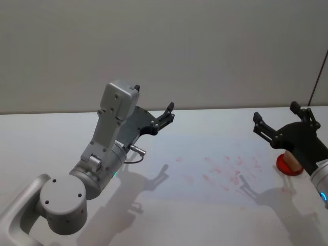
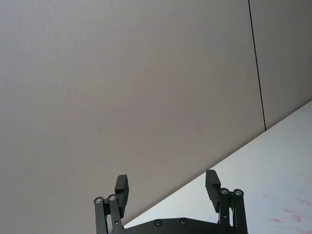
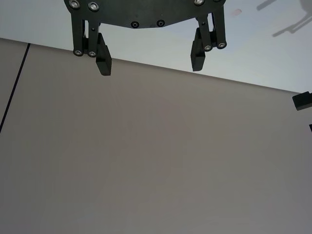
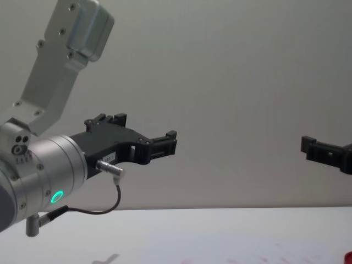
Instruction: Use the one hand to pick up the stamp and affix it onto the A4 paper.
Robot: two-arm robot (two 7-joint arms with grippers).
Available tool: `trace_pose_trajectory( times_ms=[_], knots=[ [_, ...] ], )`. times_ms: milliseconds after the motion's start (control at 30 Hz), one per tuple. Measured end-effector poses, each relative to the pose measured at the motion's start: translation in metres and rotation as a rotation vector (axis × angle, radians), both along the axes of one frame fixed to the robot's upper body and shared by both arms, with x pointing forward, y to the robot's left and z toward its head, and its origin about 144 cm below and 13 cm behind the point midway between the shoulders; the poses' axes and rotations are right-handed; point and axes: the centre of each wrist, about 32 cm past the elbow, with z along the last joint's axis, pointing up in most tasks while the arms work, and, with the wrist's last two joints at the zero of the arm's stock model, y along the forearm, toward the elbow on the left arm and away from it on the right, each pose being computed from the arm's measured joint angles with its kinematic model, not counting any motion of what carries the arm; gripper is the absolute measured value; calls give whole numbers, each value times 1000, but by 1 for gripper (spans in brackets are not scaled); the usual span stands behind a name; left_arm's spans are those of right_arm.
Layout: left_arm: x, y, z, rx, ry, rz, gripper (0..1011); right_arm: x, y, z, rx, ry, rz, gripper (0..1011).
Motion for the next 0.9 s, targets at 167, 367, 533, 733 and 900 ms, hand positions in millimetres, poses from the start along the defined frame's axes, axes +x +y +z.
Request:
trace_pose_trajectory(
  times_ms=[167, 367, 533, 733, 900],
  knots=[
    [0, 0, 0, 0, 0, 0, 1001, 0, 0, 0, 0, 0, 0, 1001],
    [0, 0, 0, 0, 0, 0, 1001, 0, 0, 0, 0, 0, 0, 1001],
    [0, 0, 0, 0, 0, 0, 1001, 0, 0, 0, 0, 0, 0, 1001],
    [0, 0, 0, 0, 0, 0, 1001, 0, 0, 0, 0, 0, 0, 1001],
    [0, 0, 0, 0, 0, 0, 1001, 0, 0, 0, 0, 0, 0, 1001]
  ],
)
